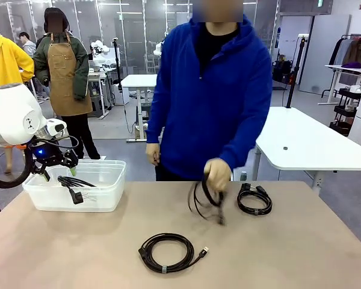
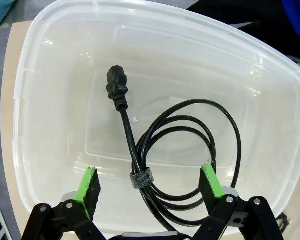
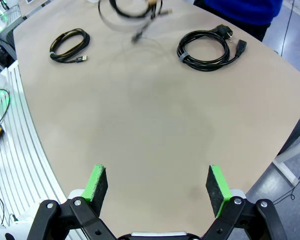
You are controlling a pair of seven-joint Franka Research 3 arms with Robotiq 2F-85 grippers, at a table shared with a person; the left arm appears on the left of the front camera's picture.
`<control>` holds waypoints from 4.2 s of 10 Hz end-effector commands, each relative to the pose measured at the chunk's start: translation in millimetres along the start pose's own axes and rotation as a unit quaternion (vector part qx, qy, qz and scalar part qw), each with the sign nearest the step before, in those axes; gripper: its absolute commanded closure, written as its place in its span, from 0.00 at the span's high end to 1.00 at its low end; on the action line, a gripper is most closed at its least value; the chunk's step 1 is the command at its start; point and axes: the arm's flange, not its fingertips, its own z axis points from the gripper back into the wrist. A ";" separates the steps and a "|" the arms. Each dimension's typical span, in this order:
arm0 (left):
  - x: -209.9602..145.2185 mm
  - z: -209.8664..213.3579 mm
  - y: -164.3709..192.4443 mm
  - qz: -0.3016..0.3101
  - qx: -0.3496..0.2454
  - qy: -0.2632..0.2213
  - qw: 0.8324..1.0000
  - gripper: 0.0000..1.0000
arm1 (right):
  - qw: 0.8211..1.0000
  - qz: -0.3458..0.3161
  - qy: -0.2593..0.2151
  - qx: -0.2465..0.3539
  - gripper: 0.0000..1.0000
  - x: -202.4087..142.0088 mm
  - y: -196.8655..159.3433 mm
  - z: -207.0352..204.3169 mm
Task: Organize and store the cables.
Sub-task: Place the Power Cable into the Organizing box.
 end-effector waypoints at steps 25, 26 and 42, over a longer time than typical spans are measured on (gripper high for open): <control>-223.7 179.9 140.9 -0.315 -0.146 -0.161 0.924 1.00 | 1.000 -0.012 -0.003 -0.002 1.00 2.6 -1.2 0.4; -223.7 179.9 140.9 -0.315 -0.146 -0.161 0.924 1.00 | 1.000 -0.012 -0.003 -0.002 1.00 2.6 -1.2 0.4; -223.7 179.9 140.9 -0.315 -0.146 -0.161 0.924 1.00 | 0.901 0.134 0.407 -0.070 1.00 214.0 54.2 -241.3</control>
